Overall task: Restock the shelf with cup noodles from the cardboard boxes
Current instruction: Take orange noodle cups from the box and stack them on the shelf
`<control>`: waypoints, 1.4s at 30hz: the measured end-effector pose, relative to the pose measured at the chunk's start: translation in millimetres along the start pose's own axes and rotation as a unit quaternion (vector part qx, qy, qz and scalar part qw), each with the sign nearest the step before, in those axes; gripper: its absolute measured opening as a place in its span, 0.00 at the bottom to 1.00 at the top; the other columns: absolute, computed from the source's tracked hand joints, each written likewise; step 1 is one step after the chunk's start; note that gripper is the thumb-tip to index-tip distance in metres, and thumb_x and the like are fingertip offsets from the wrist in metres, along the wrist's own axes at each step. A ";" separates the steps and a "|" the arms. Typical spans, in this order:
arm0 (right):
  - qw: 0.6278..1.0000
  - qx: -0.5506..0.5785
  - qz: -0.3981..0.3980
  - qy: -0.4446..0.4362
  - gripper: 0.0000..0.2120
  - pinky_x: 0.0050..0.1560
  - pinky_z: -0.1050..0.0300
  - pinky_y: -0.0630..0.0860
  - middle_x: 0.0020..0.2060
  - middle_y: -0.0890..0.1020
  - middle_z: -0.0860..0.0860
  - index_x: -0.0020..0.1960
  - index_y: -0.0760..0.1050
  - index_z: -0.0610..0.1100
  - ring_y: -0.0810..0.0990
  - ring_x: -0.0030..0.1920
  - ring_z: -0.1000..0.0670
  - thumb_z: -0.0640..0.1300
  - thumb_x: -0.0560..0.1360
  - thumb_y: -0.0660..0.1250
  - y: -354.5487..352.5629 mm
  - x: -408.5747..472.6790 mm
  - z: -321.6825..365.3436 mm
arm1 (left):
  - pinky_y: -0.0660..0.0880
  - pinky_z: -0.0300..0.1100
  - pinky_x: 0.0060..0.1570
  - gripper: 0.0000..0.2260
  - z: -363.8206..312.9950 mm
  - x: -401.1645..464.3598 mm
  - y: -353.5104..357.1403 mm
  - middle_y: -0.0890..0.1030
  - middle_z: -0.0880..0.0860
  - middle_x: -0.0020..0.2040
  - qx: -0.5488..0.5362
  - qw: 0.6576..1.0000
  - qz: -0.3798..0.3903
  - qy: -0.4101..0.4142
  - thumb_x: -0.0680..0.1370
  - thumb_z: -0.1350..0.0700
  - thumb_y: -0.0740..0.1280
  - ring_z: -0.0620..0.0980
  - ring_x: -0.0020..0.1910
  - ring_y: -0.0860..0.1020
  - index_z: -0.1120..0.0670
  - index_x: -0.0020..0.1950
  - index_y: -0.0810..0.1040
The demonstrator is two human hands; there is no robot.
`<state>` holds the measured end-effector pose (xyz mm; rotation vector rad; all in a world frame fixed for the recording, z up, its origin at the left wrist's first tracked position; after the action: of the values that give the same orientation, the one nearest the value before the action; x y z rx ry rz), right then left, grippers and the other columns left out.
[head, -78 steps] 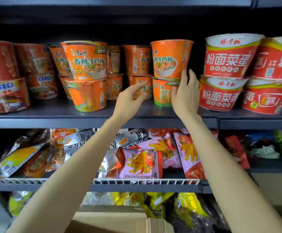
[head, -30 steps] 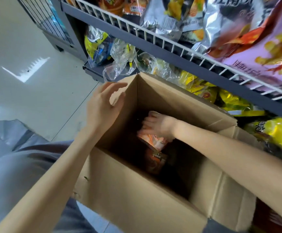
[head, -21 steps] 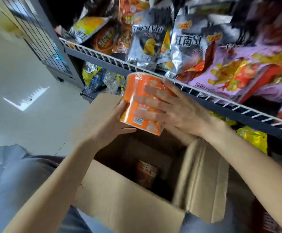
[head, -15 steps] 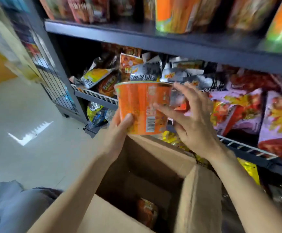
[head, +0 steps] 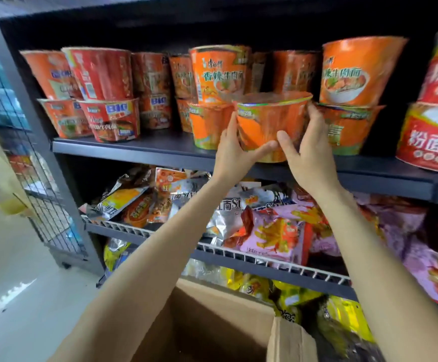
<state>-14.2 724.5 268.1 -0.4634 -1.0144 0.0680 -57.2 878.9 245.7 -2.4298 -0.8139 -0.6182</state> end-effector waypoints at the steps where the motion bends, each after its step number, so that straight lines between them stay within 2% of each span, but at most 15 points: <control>1: 0.999 -0.030 0.013 0.021 0.31 0.67 0.60 0.61 0.71 0.63 0.40 0.75 0.53 0.35 0.64 0.71 0.44 0.49 0.80 0.61 4.7 6.5 -10.1 | 0.71 0.51 0.64 0.47 5.6 6.0 9.3 0.69 0.54 0.70 0.004 1.000 0.005 -0.019 0.67 0.37 0.73 0.51 0.67 0.71 0.52 0.77 0.55; 3: 0.990 -0.106 0.053 0.074 0.30 0.67 0.55 0.62 0.72 0.61 0.40 0.76 0.53 0.36 0.63 0.71 0.42 0.47 0.80 0.60 14.2 13.7 -29.4 | 0.72 0.49 0.62 0.37 16.1 14.7 23.0 0.71 0.54 0.70 0.060 0.998 0.017 -0.024 0.74 0.45 0.69 0.53 0.66 0.72 0.54 0.78 0.56; 5: 0.971 -0.218 0.059 0.076 0.25 0.67 0.47 0.67 0.73 0.62 0.41 0.74 0.61 0.37 0.63 0.71 0.40 0.45 0.80 0.61 13.7 9.7 -37.1 | 0.74 0.44 0.53 0.23 17.9 12.0 21.0 0.76 0.54 0.65 0.151 0.988 0.008 -0.004 0.80 0.56 0.62 0.54 0.60 0.76 0.53 0.75 0.64; 7: 0.964 -0.264 -0.004 -0.011 0.16 0.60 0.44 0.73 0.69 0.69 0.41 0.63 0.75 0.37 0.69 0.66 0.38 0.41 0.78 0.62 5.8 -5.9 -21.2 | 0.73 0.42 0.51 0.18 12.1 -6.6 7.5 0.78 0.52 0.64 0.169 0.984 -0.011 0.048 0.80 0.58 0.60 0.52 0.58 0.77 0.52 0.71 0.71; 10: 0.972 -0.165 -0.049 -0.162 0.11 0.54 0.51 0.74 0.57 0.79 0.44 0.53 0.80 0.38 0.76 0.56 0.43 0.36 0.75 0.62 13.3 -57.7 17.0 | 0.73 0.41 0.53 0.15 15.7 -56.3 -28.5 0.80 0.48 0.59 0.157 0.978 -0.044 0.133 0.79 0.56 0.61 0.48 0.58 0.76 0.51 0.65 0.76; 13: 0.965 -0.068 0.086 -0.239 0.11 0.49 0.54 0.77 0.47 0.83 0.47 0.53 0.81 0.40 0.80 0.49 0.47 0.35 0.74 0.62 58.4 -120.0 41.9 | 0.74 0.40 0.48 0.13 64.9 -117.9 -77.4 0.82 0.45 0.51 0.169 0.978 -0.071 0.105 0.79 0.55 0.60 0.46 0.50 0.78 0.51 0.61 0.78; 16: 0.942 -0.025 0.250 -0.224 0.11 0.36 0.56 0.75 0.38 0.83 0.51 0.50 0.82 0.44 0.82 0.40 0.49 0.40 0.74 0.62 113.2 -182.4 40.5 | 0.75 0.50 0.51 0.15 156.1 -184.1 -117.4 0.81 0.49 0.55 0.247 0.964 -0.060 -0.080 0.77 0.50 0.62 0.52 0.54 0.78 0.52 0.61 0.77; 18: 0.915 -0.015 0.345 -0.210 0.09 0.36 0.57 0.76 0.39 0.84 0.53 0.49 0.82 0.47 0.82 0.40 0.49 0.41 0.73 0.65 147.1 -219.0 35.4 | 0.71 0.53 0.59 0.23 214.0 -223.8 -132.7 0.77 0.55 0.62 0.308 0.920 -0.007 -0.242 0.74 0.44 0.66 0.57 0.61 0.74 0.54 0.65 0.74; 20: 0.871 -0.022 0.451 -0.194 0.10 0.46 0.53 0.79 0.48 0.84 0.53 0.55 0.81 0.48 0.81 0.50 0.49 0.42 0.76 0.65 180.5 -254.9 29.6 | 0.68 0.50 0.62 0.26 252.2 -255.8 -138.5 0.74 0.57 0.65 0.356 0.868 0.067 -0.340 0.73 0.41 0.68 0.58 0.64 0.72 0.53 0.67 0.73; 23: 0.804 -0.042 0.563 -0.185 0.15 0.59 0.52 0.72 0.59 0.78 0.53 0.65 0.73 0.49 0.74 0.61 0.50 0.46 0.80 0.57 220.7 -307.9 23.7 | 0.68 0.42 0.49 0.16 277.1 -287.8 -138.9 0.80 0.53 0.57 0.372 0.843 0.112 -0.372 0.75 0.45 0.67 0.55 0.57 0.76 0.50 0.59 0.78; 28: 0.722 -0.117 0.648 -0.214 0.17 0.54 0.50 0.73 0.60 0.77 0.48 0.67 0.70 0.47 0.74 0.62 0.45 0.45 0.80 0.57 256.8 -382.4 23.7 | 0.68 0.43 0.38 0.14 269.1 -304.2 -136.4 0.81 0.53 0.39 0.399 0.857 0.096 -0.311 0.80 0.48 0.60 0.56 0.41 0.79 0.55 0.44 0.80; 31: 0.722 -0.148 0.658 -0.154 0.17 0.54 0.49 0.75 0.61 0.76 0.46 0.67 0.71 0.47 0.75 0.61 0.43 0.45 0.80 0.57 274.9 -395.0 14.6 | 0.63 0.42 0.36 0.12 246.0 -305.0 -147.2 0.80 0.52 0.36 0.413 0.872 0.048 -0.258 0.80 0.50 0.62 0.55 0.38 0.77 0.56 0.43 0.79; 38: 0.793 -0.129 0.555 0.215 0.22 0.63 0.46 0.69 0.66 0.72 0.45 0.70 0.68 0.45 0.69 0.67 0.41 0.53 0.79 0.61 284.0 -444.2 -29.5 | 0.63 0.38 0.36 0.09 228.9 -329.0 -168.4 0.82 0.52 0.38 0.410 0.889 -0.013 -0.205 0.79 0.51 0.64 0.55 0.35 0.78 0.53 0.47 0.82; 40: 0.802 -0.163 0.532 0.218 0.23 0.65 0.44 0.66 0.66 0.71 0.44 0.70 0.67 0.46 0.67 0.68 0.41 0.54 0.78 0.61 277.9 -465.2 -36.1 | 0.64 0.39 0.36 0.10 231.5 -330.7 -167.3 0.82 0.52 0.38 0.414 0.889 -0.008 -0.195 0.79 0.51 0.63 0.55 0.35 0.78 0.53 0.48 0.82; 42: 0.790 -0.188 0.562 0.160 0.24 0.67 0.43 0.63 0.67 0.70 0.44 0.71 0.65 0.45 0.65 0.69 0.41 0.54 0.78 0.61 277.6 -484.1 -35.7 | 0.64 0.39 0.35 0.10 234.6 -333.2 -167.3 0.81 0.52 0.38 0.416 0.888 -0.007 -0.196 0.79 0.50 0.62 0.55 0.35 0.78 0.53 0.47 0.81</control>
<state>-199.8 833.5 -248.0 -1.3621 -0.2833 0.8420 -344.8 992.0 -68.2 -1.7434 -0.9901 0.2292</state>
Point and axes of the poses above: each hand's wrist, its own x-axis towards the middle knuckle, its own y-axis out of the palm, z = x × y, the point moved 7 cm from there along x, towards the middle knuckle
